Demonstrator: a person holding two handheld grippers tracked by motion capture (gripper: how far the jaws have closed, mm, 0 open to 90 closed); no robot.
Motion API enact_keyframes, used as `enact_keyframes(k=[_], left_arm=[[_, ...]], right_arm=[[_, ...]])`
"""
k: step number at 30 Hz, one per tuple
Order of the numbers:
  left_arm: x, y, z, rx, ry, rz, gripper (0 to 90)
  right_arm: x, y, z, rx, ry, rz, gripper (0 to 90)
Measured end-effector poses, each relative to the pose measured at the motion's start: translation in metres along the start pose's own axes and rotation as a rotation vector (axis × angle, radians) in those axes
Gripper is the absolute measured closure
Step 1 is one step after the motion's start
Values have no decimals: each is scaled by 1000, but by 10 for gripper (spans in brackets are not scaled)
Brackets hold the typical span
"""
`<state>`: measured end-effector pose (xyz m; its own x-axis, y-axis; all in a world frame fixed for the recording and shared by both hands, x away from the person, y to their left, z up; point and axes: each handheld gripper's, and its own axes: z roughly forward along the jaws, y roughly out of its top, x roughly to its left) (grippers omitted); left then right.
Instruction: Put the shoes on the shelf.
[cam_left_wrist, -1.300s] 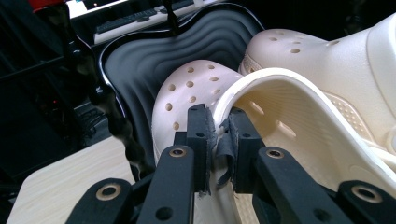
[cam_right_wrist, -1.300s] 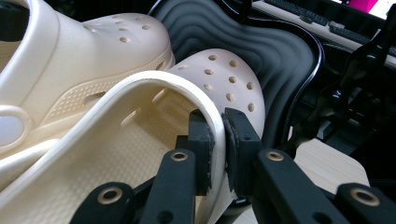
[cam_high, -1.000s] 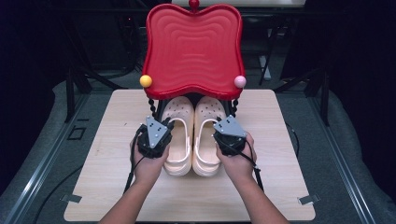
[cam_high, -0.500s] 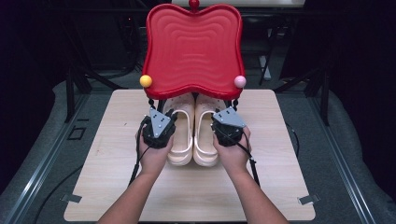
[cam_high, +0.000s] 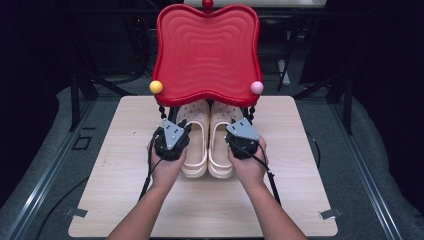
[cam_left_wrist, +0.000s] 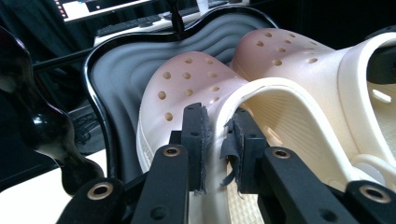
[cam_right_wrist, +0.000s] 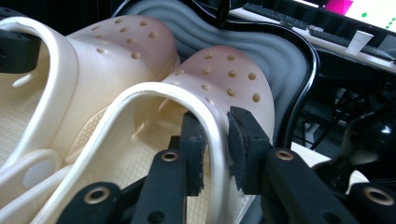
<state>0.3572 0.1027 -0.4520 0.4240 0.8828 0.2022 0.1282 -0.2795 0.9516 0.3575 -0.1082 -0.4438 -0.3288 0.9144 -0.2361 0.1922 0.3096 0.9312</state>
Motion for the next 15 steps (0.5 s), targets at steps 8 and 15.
enact_keyframes(k=[8, 15], left_arm=[[6, 0, -1, 10, 0, -42, 715], [9, -1, -1, 17, -35, -109, 605]], right_arm=[[-3, 1, 0, 10, 19, 20, 669], [-6, 1, -1, 15, 32, 34, 612]])
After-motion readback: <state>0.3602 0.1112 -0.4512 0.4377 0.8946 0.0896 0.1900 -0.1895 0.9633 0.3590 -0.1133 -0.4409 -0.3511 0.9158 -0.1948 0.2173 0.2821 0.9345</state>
